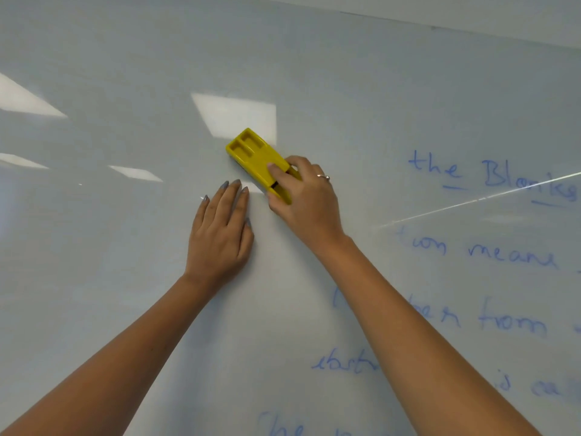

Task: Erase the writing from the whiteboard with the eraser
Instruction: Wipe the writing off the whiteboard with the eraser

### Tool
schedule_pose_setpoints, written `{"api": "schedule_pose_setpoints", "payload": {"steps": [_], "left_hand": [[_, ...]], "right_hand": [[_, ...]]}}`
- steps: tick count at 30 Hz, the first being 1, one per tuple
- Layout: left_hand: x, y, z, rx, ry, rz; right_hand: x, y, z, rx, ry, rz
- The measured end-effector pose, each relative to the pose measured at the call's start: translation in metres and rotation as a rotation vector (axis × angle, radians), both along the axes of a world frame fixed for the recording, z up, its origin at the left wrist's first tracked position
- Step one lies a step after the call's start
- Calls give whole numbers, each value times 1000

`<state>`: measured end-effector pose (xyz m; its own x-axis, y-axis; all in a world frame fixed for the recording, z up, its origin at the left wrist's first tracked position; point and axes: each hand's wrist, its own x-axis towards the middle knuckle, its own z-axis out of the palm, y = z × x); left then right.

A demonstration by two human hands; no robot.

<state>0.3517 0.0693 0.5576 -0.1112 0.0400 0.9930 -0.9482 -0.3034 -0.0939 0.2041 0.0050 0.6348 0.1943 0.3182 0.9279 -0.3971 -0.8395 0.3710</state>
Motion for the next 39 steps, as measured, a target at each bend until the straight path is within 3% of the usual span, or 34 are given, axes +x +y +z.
{"api": "schedule_pose_setpoints", "payload": {"steps": [6, 16, 20, 26, 29, 32, 39], "left_hand": [[1, 0, -1, 5, -10, 5], [-8, -2, 3, 42, 54, 41], [-25, -10, 8, 59, 78, 39], [-69, -34, 21, 94, 49, 22], [-79, -44, 24, 120, 61, 39], [-80, -53, 23, 133, 74, 53], [-76, -59, 19, 116, 76, 70]], "right_hand": [[-60, -44, -16, 18, -100, -4], [-148, -106, 27, 322, -382, -69], [-126, -87, 29, 278, -278, -58], [-104, -64, -11, -8, 21, -64], [-125, -79, -13, -12, 35, -75], [-159, -105, -2, 72, -76, -60], [-214, -159, 21, 443, -545, 60]]}}
